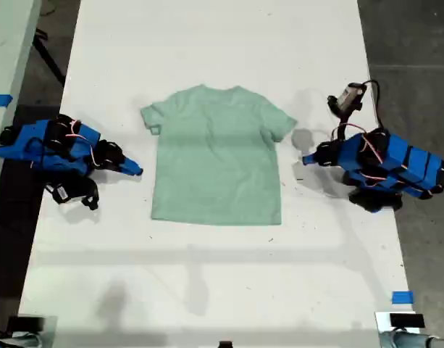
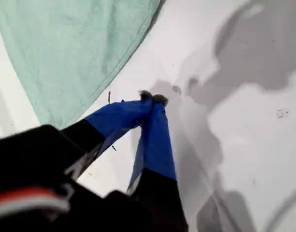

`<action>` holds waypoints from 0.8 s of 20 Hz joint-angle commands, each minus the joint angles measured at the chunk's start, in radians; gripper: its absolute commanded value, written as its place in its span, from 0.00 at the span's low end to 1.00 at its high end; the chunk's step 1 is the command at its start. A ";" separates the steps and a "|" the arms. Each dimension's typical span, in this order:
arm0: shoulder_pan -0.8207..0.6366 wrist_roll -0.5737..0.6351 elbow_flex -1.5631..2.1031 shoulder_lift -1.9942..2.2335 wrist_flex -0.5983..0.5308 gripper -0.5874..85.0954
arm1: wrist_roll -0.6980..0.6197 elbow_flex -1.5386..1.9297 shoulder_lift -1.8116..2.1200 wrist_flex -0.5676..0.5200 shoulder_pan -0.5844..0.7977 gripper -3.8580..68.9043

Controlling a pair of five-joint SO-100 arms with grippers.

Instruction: Fold t-shirt

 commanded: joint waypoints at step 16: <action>-0.034 -0.545 -0.038 0.005 -0.032 0.06 | 0.966 -0.008 0.006 -0.002 -0.005 0.09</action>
